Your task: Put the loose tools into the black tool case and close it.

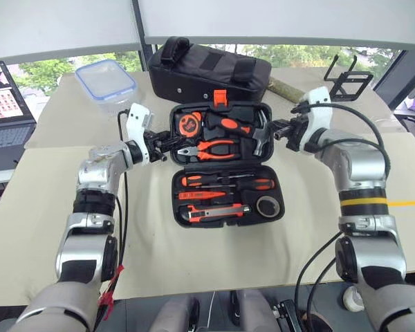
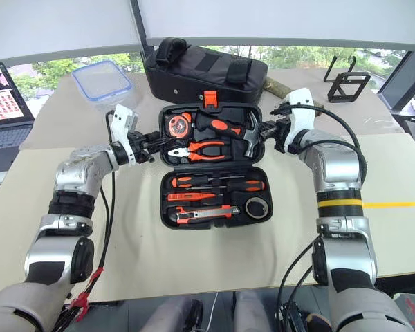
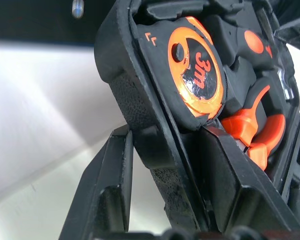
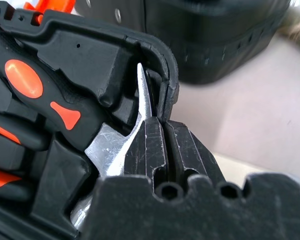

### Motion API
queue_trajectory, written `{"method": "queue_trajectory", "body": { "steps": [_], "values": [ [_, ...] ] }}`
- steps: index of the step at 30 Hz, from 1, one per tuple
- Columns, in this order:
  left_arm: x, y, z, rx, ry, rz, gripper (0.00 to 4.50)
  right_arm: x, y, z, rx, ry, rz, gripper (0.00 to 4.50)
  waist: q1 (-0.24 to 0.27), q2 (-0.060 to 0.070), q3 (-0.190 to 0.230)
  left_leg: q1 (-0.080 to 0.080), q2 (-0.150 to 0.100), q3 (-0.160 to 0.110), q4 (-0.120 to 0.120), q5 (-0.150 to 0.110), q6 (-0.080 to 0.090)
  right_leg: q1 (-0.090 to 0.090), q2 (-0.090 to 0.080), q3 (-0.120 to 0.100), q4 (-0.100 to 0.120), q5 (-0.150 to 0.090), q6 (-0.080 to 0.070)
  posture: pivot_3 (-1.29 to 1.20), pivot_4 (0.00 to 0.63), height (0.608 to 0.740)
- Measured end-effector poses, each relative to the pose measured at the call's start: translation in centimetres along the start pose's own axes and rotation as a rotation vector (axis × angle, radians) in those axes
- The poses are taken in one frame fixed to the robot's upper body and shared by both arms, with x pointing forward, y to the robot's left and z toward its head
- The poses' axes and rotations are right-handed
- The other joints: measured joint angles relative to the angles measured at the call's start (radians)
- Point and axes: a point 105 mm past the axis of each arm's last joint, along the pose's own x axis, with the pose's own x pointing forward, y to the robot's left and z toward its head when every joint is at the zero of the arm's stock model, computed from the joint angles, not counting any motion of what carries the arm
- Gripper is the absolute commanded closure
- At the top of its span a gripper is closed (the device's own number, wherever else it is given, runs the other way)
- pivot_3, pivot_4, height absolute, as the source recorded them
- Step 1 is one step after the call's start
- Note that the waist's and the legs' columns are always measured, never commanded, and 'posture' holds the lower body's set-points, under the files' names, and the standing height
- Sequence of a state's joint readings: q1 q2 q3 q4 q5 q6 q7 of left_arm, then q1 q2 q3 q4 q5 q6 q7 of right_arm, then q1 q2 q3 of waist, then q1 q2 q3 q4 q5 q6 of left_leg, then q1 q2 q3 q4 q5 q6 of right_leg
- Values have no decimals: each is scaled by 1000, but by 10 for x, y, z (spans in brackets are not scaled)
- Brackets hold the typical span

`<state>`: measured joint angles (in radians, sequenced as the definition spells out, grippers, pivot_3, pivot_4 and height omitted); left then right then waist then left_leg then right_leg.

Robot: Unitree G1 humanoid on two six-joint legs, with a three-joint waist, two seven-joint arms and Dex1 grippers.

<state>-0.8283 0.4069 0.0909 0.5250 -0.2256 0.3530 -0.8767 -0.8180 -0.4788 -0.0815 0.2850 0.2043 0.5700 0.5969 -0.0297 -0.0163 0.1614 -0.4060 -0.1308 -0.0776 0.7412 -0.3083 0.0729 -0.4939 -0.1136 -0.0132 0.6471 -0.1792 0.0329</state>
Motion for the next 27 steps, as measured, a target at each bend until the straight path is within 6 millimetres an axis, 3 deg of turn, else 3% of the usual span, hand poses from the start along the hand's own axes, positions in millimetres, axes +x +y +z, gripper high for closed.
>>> {"method": "queue_trajectory", "body": {
  "steps": [7,10,17,20,24,27],
  "values": [
    [-23,-25,-8,275,-121,98,2879,-34,25,-17,-209,-198,-76,4500,4,1,-3,9,-1,2,-3,0,0,6,1,1,0,0,0,0,150,714],
    [-28,-30,-8,298,-133,122,2879,-42,29,-17,-274,-235,-94,4500,12,1,-4,10,-1,3,-1,0,0,6,4,3,-1,0,0,0,150,714],
    [-56,-48,-13,344,-119,134,2879,-81,54,-26,-446,-281,-36,4500,12,4,-5,19,2,10,-10,0,0,8,3,7,0,0,0,0,150,714],
    [-76,-56,-21,298,-91,148,1724,-105,74,-32,-463,-267,42,3537,10,7,-7,28,4,11,-15,-1,-1,16,6,9,-5,0,-1,0,150,714],
    [-110,-40,-46,188,14,276,349,-128,88,-42,-429,-212,109,2218,18,7,-7,37,5,12,-19,-1,0,25,11,10,-7,-2,-2,0,150,714],
    [-125,-42,-48,171,42,285,0,-143,95,-37,-438,-198,152,1195,32,7,-7,41,5,12,-19,-2,1,31,10,9,-10,-2,-2,0,150,714]
  ]
}}
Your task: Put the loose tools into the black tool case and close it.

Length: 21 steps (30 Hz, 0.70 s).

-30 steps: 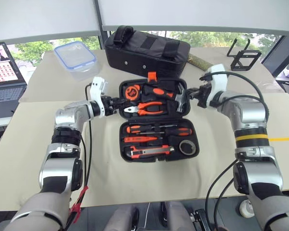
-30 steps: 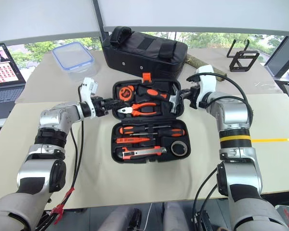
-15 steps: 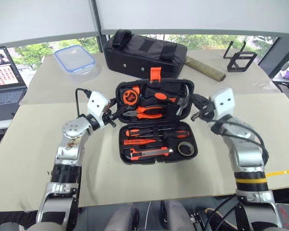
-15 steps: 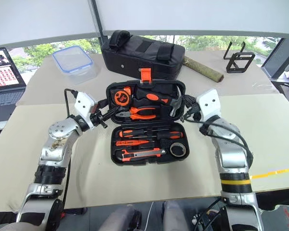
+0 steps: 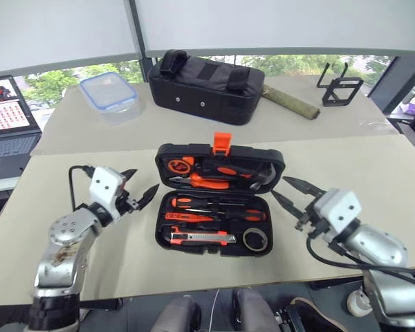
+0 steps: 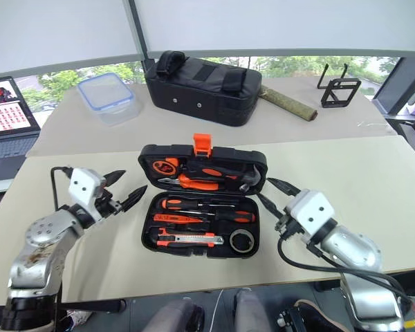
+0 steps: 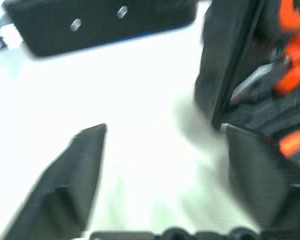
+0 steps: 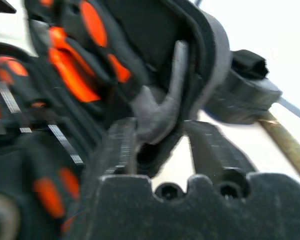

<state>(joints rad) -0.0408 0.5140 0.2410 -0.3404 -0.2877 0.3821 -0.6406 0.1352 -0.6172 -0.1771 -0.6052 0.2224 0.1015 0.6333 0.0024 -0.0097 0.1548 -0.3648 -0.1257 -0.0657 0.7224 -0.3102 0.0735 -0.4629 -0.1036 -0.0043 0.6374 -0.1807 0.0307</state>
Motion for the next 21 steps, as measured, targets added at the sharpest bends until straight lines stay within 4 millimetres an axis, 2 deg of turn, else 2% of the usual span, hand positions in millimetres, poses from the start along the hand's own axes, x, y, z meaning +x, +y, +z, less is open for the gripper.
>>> {"method": "queue_trajectory", "body": {
  "steps": [3,4,6,8,10,12,13,14,16,18,21],
  "values": [
    [-13,10,1,-32,27,21,0,-11,-3,4,13,31,18,207,12,0,0,9,0,-1,-3,-2,2,8,0,-2,-6,0,0,0,150,714],
    [-16,14,0,-40,36,31,0,-13,-4,4,22,39,16,21,14,-1,0,11,1,-1,-4,-3,2,9,0,-2,-7,0,1,0,150,714],
    [-19,18,1,-44,40,38,0,-20,0,0,37,71,52,21,18,-1,0,12,0,-1,-6,-6,-4,12,0,-2,-8,0,1,0,150,714],
    [-22,21,-3,-66,72,40,0,-31,13,-8,112,130,137,21,21,-1,0,12,1,-1,-7,-5,-3,12,0,-2,-8,0,1,0,150,714],
    [-24,26,-11,-88,109,53,0,-34,17,-12,209,162,156,21,18,-1,0,12,1,-1,-7,-5,-2,12,0,-1,-8,0,1,0,150,714],
    [-20,31,-16,-122,144,51,0,-28,4,-14,315,183,98,21,11,-2,1,12,1,0,-7,-6,-4,12,-1,-1,-8,0,0,0,150,714],
    [-20,32,-16,-125,145,49,0,-27,3,-14,320,183,93,21,11,-2,1,12,1,0,-7,-7,-6,12,-1,-1,-8,0,0,0,150,714],
    [-13,31,-11,-149,135,32,0,-19,-7,-11,354,174,59,21,11,-2,1,12,1,-1,-7,-7,-6,12,-1,-2,-9,0,0,0,150,714],
    [9,37,-4,-246,155,8,0,1,-32,-12,428,179,-4,21,15,-5,3,9,0,-1,-7,-6,-7,10,-1,-3,-9,1,0,0,150,714],
    [26,39,5,-295,164,-21,0,16,-48,-11,465,186,-43,21,18,-7,3,10,0,-1,-6,-2,-2,11,-1,-4,-8,2,0,0,150,714],
    [50,38,14,-349,193,-74,0,37,-59,-19,547,235,-70,21,15,-7,3,9,0,-1,-8,-1,0,8,-3,-4,-8,2,0,0,150,714]
  ]
}}
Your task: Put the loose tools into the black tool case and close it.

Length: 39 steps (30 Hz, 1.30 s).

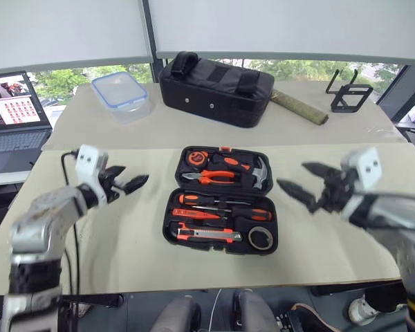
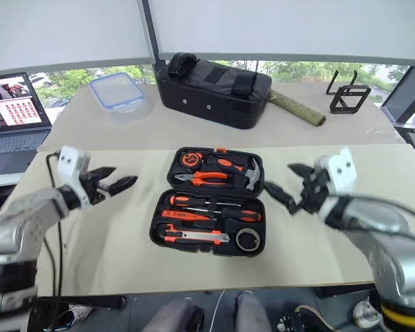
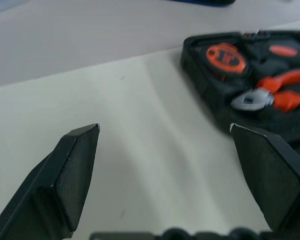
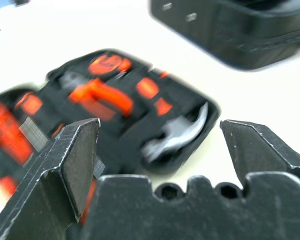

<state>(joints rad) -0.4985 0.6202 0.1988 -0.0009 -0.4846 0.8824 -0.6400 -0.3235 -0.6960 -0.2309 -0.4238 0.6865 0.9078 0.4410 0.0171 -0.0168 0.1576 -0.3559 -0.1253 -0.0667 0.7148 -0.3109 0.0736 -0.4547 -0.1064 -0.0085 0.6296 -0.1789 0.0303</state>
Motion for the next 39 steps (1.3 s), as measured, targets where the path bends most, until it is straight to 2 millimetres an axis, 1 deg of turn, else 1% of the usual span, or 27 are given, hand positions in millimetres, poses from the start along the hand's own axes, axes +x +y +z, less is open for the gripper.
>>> {"method": "queue_trajectory", "body": {
  "steps": [2,3,6,8,9,10,12,13,14,15,17,18,19,20,21,23,24,25,26,27,28,34,37,39],
  "values": [
    [21,-7,5,-27,22,-42,0,19,-9,-5,71,65,-28,21,-4,0,0,-6,0,0,1,0,0,-4,-2,0,-1,0,0,0,150,714],
    [30,-11,6,-34,33,-61,0,25,-11,-8,94,95,-37,21,-5,0,0,-8,0,0,1,0,0,-5,-3,-1,-1,0,0,0,150,714],
    [48,-12,1,-53,99,-69,0,40,-19,-15,133,156,-64,21,-9,0,0,-11,0,-1,1,1,0,-7,-3,-3,0,0,0,0,150,714],
    [66,-21,-2,-61,139,-97,0,54,-27,-20,151,202,-101,21,-11,0,0,-14,-1,-1,2,1,1,-9,-3,-4,-1,1,1,0,150,714],
    [73,-27,-3,-58,149,-115,0,60,-28,-22,155,218,-105,21,-12,0,0,-14,-1,-1,2,1,1,-9,-4,-4,-2,1,1,0,150,714],
    [78,-32,-5,-55,161,-128,0,64,-28,-23,162,229,-105,21,-12,0,0,-14,-1,-1,2,1,1,-9,-4,-4,-2,1,1,0,150,714],
    [85,-32,-9,-68,182,-125,0,70,-29,-30,185,261,-106,21,-15,0,0,-15,-1,-2,2,1,1,-10,-4,-4,-2,1,1,0,150,714],
    [87,-31,-9,-77,184,-123,257,71,-31,-33,192,274,-111,533,-16,0,0,-16,-1,-2,2,1,1,-11,-4,-4,-2,1,1,0,150,714],
    [90,-30,-8,-84,177,-119,541,72,-35,-39,200,297,-127,720,-17,0,0,-16,-1,-2,2,1,1,-11,-4,-4,-1,1,1,0,150,714],
    [91,-30,-8,-91,179,-119,792,73,-37,-41,205,305,-135,1046,-18,0,0,-16,-1,-2,2,1,1,-11,-4,-4,-1,1,1,0,150,714],
    [95,-33,-8,-107,171,-133,1524,76,-39,-39,203,305,-140,1705,-19,0,0,-16,-1,-2,4,1,1,-11,-4,-4,-1,1,1,0,150,714],
    [96,-34,-8,-111,170,-138,1788,77,-39,-38,199,305,-142,1940,-19,0,0,-16,-1,-2,5,1,1,-11,-5,-4,-1,1,1,0,150,714],
    [96,-35,-8,-117,168,-142,2308,78,-38,-39,199,306,-139,2446,-18,0,0,-16,-1,-2,6,1,1,-11,-5,-4,-1,1,1,0,150,714],
    [96,-34,-7,-124,162,-139,2676,78,-38,-39,199,307,-135,2819,-18,0,0,-16,-1,-2,6,1,1,-11,-5,-4,-1,1,1,0,150,714],
    [95,-34,-7,-126,161,-139,2861,78,-38,-39,199,307,-129,3019,-18,0,0,-16,-1,-2,7,1,1,-11,-5,-3,-1,1,1,0,150,714],
    [95,-33,-6,-129,156,-141,3328,78,-37,-39,198,307,-124,3840,-18,0,0,-16,-1,-3,7,1,1,-10,-5,-3,0,1,1,0,150,714],
    [95,-33,-5,-132,151,-139,3465,78,-36,-39,198,306,-120,4086,-18,0,0,-16,-1,-3,8,1,1,-10,-5,-3,0,1,1,0,150,714],
    [94,-31,-3,-136,143,-133,3697,78,-37,-39,198,304,-122,4410,-17,1,0,-16,-1,-4,9,1,1,-9,-5,-3,0,1,1,0,150,714],
    [93,-30,-2,-140,135,-132,3989,78,-37,-39,196,305,-125,4500,-16,1,0,-16,-1,-4,9,1,1,-9,-5,-3,0,1,1,0,150,714],
    [93,-30,0,-146,127,-132,4374,78,-38,-39,193,306,-125,4500,-16,1,0,-16,-1,-4,10,1,1,-9,-5,-3,0,1,1,0,150,714],
    [92,-29,1,-152,122,-128,4481,78,-38,-39,190,307,-126,4500,-16,1,0,-16,-1,-4,10,1,1,-9,-5,-3,0,1,1,0,150,714],
    [91,-25,3,-153,106,-115,4481,83,-35,-34,219,279,-115,4500,-25,1,0,-17,-1,-4,12,1,1,-10,-5,-2,1,1,1,0,150,714],
    [94,-26,8,-121,71,-113,4481,88,-39,-26,200,241,-120,4500,-28,1,0,-19,-1,-4,12,1,1,-12,-5,-2,1,1,1,0,150,714],
    [96,-28,15,-77,16,-110,4481,93,-44,-15,173,194,-132,4500,-29,1,0,-26,-1,-4,15,1,0,-18,-5,-2,3,2,0,0,150,714]
  ]
}}
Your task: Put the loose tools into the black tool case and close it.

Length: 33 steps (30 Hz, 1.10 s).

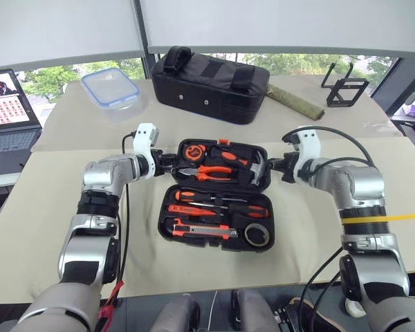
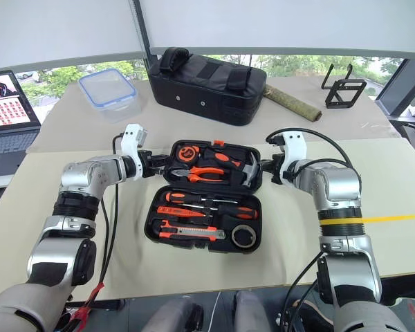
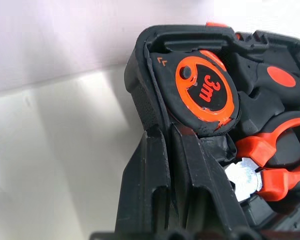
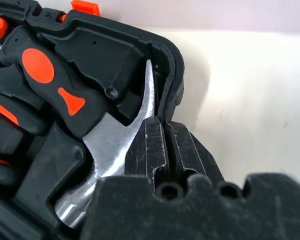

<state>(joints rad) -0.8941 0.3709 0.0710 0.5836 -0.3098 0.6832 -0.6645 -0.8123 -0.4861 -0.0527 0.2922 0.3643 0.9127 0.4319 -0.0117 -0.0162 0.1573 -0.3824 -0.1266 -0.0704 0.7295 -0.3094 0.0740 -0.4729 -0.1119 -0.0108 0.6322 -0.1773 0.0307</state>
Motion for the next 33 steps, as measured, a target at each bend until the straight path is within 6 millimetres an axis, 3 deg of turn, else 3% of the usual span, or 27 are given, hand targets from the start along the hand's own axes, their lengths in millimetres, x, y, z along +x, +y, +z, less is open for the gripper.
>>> {"method": "queue_trajectory", "body": {
  "steps": [5,9,18,23,32,33],
  "values": [
    [4,-3,25,119,-184,23,4481,2,-10,39,-130,-188,-66,4500,0,0,0,-8,-1,0,1,0,0,-8,-1,-3,0,1,0,0,150,714],
    [0,-8,35,249,-265,18,4481,-7,-9,52,-264,-317,-84,4500,-5,0,0,-10,-1,0,0,0,0,-11,0,-3,2,1,1,0,150,714],
    [-44,-20,9,439,-359,15,4481,-47,24,8,-519,-498,-30,4500,-24,3,-2,-7,-3,0,-2,0,0,-14,0,-1,7,1,1,0,150,714],
    [-63,-30,-7,504,-362,54,4481,-66,34,-13,-740,-555,-43,4500,-15,3,-2,11,-2,1,-3,0,-1,2,5,2,4,1,0,0,150,714],
    [-90,-34,-26,561,-315,97,4481,-95,51,-41,-883,-555,41,4500,-10,4,-2,19,3,6,-9,-2,-2,6,13,8,0,2,-2,0,150,714],
    [-94,-34,-30,563,-307,100,4142,-99,54,-45,-887,-551,62,4159,-10,4,-2,21,3,7,-11,-2,-2,6,14,10,0,2,-2,0,150,714]
  ]
}}
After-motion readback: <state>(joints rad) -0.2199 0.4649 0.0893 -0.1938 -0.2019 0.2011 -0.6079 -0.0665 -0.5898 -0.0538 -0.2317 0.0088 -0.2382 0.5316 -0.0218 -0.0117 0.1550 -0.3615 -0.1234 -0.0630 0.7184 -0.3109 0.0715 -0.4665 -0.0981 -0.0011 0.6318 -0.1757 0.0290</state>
